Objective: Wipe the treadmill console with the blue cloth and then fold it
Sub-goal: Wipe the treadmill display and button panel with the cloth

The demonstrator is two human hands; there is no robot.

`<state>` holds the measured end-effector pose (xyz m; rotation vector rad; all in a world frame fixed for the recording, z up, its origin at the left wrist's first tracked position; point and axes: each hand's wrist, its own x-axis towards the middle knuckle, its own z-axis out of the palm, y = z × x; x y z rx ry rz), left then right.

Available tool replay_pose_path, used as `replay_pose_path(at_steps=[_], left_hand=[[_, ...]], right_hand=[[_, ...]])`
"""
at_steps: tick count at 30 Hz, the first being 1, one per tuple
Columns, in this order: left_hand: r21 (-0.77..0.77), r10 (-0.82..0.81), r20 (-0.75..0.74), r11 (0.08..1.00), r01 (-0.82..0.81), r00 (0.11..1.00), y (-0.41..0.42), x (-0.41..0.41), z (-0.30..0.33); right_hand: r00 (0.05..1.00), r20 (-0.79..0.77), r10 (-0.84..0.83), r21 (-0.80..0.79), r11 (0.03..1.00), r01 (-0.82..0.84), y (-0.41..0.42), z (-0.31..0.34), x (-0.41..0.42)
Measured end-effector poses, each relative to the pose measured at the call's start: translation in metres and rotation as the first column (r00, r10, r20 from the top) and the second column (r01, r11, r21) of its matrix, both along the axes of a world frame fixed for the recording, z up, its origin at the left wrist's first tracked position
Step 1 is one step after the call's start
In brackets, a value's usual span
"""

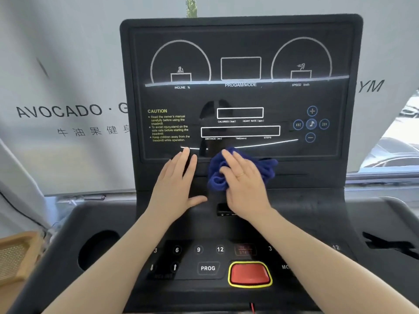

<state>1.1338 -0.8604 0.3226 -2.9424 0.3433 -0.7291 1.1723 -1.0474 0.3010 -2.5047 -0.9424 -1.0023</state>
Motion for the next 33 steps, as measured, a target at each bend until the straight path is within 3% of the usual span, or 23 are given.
replay_pose_path(at_steps=[4, 7, 12, 15, 17, 22, 26, 30, 33], left_hand=[[-0.029, -0.011, 0.007, 1.000, 0.011, 1.000, 0.000, 0.002, -0.004], [-0.051, 0.008, 0.022, 0.999, -0.006, 1.000, -0.002, 0.003, -0.006], [-0.048, -0.006, 0.045, 0.999, 0.008, 0.999, 0.000, 0.003, -0.008], [-0.059, -0.013, 0.038, 0.998, 0.015, 0.999, 0.004, 0.002, -0.008], [-0.077, -0.018, 0.029, 0.997, 0.020, 0.999, 0.006, 0.002, -0.009], [-0.128, -0.043, 0.001, 0.991, 0.043, 0.999, 0.006, 0.004, -0.010], [-0.110, -0.005, 0.019, 0.994, 0.007, 1.000, -0.001, 0.006, -0.010], [-0.091, 0.084, 0.049, 0.993, -0.079, 0.995, -0.022, 0.002, -0.008], [-0.179, 0.158, 0.011, 0.972, -0.154, 0.987, -0.043, -0.001, -0.012]], right_hand=[[0.991, -0.093, 0.094, -0.114, 0.988, -0.104, 0.004, 0.008, -0.001], [0.982, -0.134, 0.136, -0.110, 0.982, -0.151, -0.035, 0.016, 0.002], [0.993, -0.093, -0.074, 0.102, 0.991, 0.084, -0.073, 0.003, -0.002], [0.971, -0.111, -0.213, 0.330, 0.913, 0.238, -0.039, 0.000, -0.005], [0.963, -0.113, -0.243, 0.392, 0.880, 0.268, -0.010, -0.001, -0.011], [0.994, -0.075, -0.075, 0.133, 0.988, 0.084, 0.038, -0.005, -0.020], [0.997, -0.072, 0.011, 0.070, 0.998, -0.006, 0.012, 0.000, -0.010], [0.992, -0.054, -0.113, 0.108, 0.987, 0.119, -0.062, 0.000, -0.001], [0.952, -0.117, -0.283, 0.156, 0.941, 0.299, -0.128, -0.002, 0.003]])
